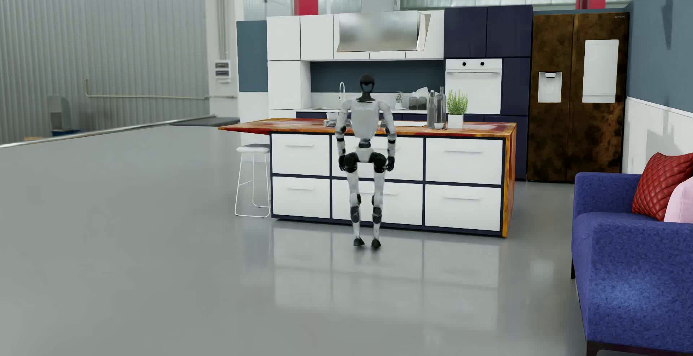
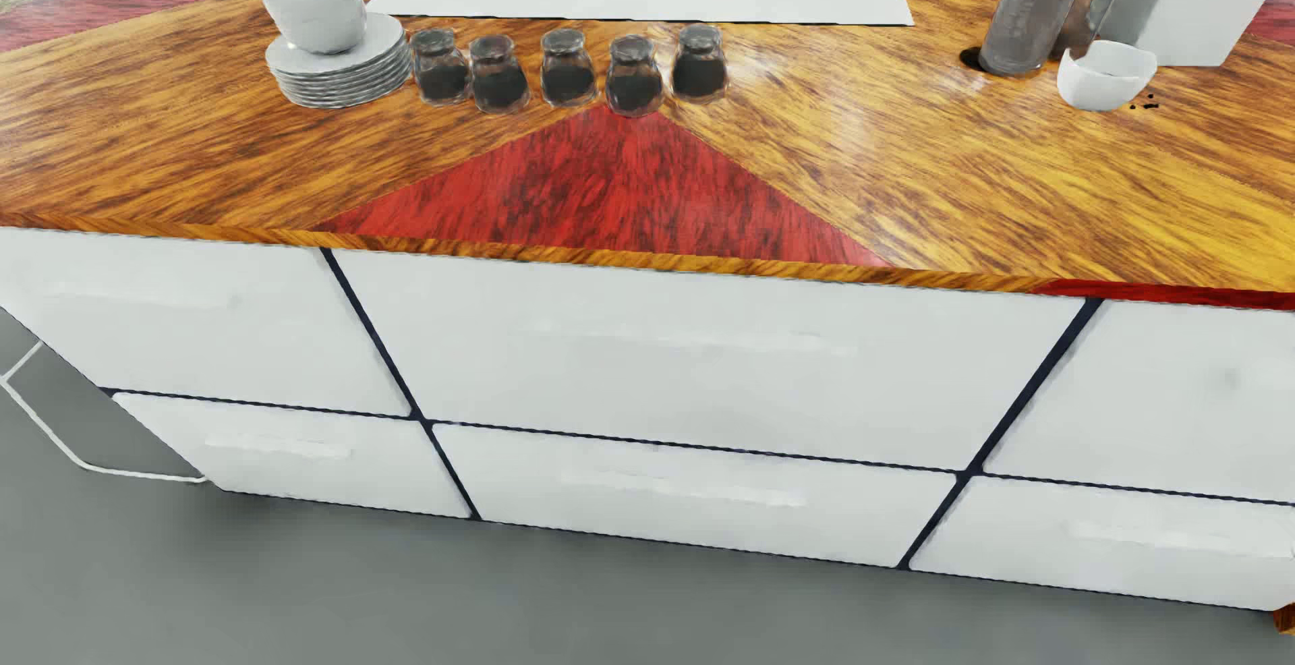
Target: Go to the corner
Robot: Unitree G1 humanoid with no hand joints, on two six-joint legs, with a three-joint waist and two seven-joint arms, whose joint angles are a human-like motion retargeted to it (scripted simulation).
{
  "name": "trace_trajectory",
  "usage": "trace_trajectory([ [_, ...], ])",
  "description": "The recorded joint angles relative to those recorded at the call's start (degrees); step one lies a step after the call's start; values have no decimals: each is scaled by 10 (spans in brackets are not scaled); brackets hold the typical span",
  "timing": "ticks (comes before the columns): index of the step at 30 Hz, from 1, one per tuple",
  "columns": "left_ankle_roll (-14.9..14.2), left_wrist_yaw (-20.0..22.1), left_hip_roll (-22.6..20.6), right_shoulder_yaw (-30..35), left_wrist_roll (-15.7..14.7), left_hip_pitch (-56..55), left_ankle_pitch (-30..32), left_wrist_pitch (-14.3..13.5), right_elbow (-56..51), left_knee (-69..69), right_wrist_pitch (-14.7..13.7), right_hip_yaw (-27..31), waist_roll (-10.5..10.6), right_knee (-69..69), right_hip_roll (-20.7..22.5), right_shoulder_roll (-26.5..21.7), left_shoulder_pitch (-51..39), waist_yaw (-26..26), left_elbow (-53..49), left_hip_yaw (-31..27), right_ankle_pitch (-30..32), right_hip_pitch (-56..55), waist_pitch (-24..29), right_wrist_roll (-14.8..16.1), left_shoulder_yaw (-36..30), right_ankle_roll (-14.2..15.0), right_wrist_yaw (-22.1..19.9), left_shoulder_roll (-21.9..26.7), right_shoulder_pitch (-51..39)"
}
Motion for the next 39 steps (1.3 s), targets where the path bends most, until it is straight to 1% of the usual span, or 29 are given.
trace_trajectory([
  [1, 0, 0, -2, 2, 0, 2, -1, 0, 2, -2, 0, 0, -1, 0, -2, 0, -2, 3, -2, 0, -2, 0, -2, 0, 6, 0, 0, -1, -4],
  [3, 0, 0, 0, 21, 0, 7, -1, 0, 1, -3, 0, 0, 2, -6, 0, -3, -6, -1, -6, 0, -4, 11, -1, 0, -12, 0, 0, 0, -4],
  [5, 0, 0, -1, 32, 0, 4, -1, 0, 5, -2, 0, 0, -1, -7, -1, 1, -12, -1, -4, 0, -6, 9, 0, 0, -12, 0, 0, -1, -12],
  [6, 0, 0, 1, 39, 0, 10, 0, 0, 5, -5, 0, 0, 1, -9, 2, 2, -11, 1, -8, 0, -7, 16, 0, 0, -23, 0, 0, 0, -9],
  [13, 0, 0, 0, 40, 0, 5, 0, 0, 5, -3, 0, 0, -1, -8, 2, 5, -11, -1, -1, 0, -6, 12, 0, 0, -31, 0, 0, -2, -5],
  [14, 0, 0, 0, 35, 0, 4, -1, 0, 7, -2, 0, 0, -1, -7, 0, 5, -10, -2, 3, 0, -5, 10, -2, 0, -21, 0, 0, -3, -7],
  [24, 0, 0, 1, 33, 0, 6, 0, 0, 7, -5, 0, 0, -2, -9, 2, 4, -11, -2, 6, 0, -6, 12, -2, 0, -19, 0, 0, -4, -7],
  [26, 0, 0, 1, 35, 0, 16, 2, 0, 6, -11, 0, 0, -1, -8, 3, 5, -10, 3, 6, 0, -8, 19, 3, 0, -28, 0, 0, -2, -5],
  [29, 0, 0, 0, 31, 0, 11, 2, 0, 6, -9, 0, 0, -3, -5, 2, 8, -11, 2, 11, 0, -8, 12, -3, 0, -24, 0, 0, -2, -6],
  [31, 0, 0, 2, 27, 0, 14, 0, 0, 5, -7, 0, 0, -1, -6, 5, 8, -11, 4, 14, 0, -10, 17, -3, 0, -18, 0, 0, -5, -3],
  [36, 0, 0, -3, 26, 0, 8, 1, 0, 7, -4, 0, 0, -6, -8, 0, 9, -13, 6, 16, 0, -11, 13, -8, 0, -5, 0, 0, -3, -3],
  [37, 0, 0, -3, 33, 0, 9, 1, 0, 7, -5, 0, 0, -7, -8, 0, 9, -17, 7, 15, 0, -11, 13, -8, 0, -17, 0, 0, -2, -3],
  [39, 0, 0, -3, 41, 0, 8, 2, 0, 11, -5, 0, 0, -11, -7, -2, 10, -18, 9, 17, 0, -12, 12, -8, 0, -14, 0, 0, 1, -7],
])
